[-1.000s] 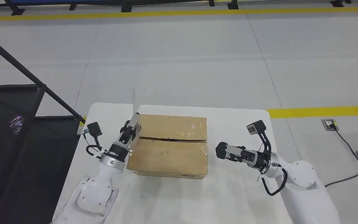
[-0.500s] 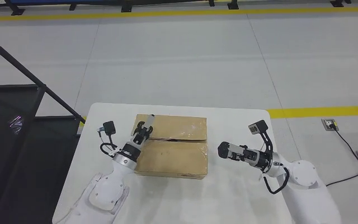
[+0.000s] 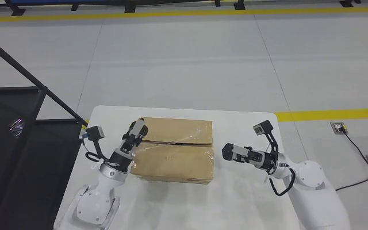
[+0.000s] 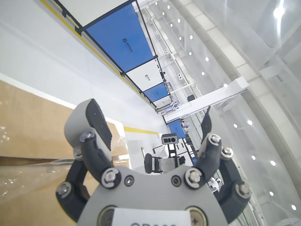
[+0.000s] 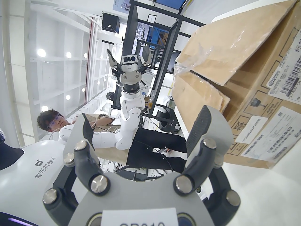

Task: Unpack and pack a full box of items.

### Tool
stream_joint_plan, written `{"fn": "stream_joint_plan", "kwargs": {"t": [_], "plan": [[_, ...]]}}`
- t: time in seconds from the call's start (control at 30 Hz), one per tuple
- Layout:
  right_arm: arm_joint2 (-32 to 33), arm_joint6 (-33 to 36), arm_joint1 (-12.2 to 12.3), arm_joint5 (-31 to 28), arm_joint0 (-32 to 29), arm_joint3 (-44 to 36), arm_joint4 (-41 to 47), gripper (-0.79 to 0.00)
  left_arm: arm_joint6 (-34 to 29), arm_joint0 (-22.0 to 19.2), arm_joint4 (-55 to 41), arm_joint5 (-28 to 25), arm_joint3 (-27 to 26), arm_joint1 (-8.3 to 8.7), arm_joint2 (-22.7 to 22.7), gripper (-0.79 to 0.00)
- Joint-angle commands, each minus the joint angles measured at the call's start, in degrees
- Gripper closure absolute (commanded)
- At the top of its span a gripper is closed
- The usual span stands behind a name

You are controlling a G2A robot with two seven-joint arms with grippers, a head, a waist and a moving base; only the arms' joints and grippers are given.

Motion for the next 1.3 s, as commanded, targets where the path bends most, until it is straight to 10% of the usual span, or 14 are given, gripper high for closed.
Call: {"fn": "stream_joint_plan", "kwargs": {"t": [0.0, 0.4, 1.0, 1.27], "plan": [[-0.9, -0.4, -0.1, 0.6, 1.5, 0.0, -0.2, -0.785, -1.7, 3.3, -2.1, -1.5, -1.6, 0.49, -5.5, -0.785], [-5.6, -5.2, -0.9, 6.6, 10.1, 2.5, -6.6, -0.785, -17.7, 16.3, -11.6, -11.3, 7.2, 2.2, -25.6, -0.785], [-15.9, -6.2, -2.9, 28.0, 20.7, 8.9, -9.6, -0.785, -22.1, 13.6, -11.8, -16.3, 9.1, 1.86, -20.1, -0.785], [-19.7, -6.9, -4.0, 27.9, 24.4, 12.2, -11.4, -0.779, -23.2, 10.8, -12.2, -14.4, 9.0, 1.79, -18.0, -0.785]]}}
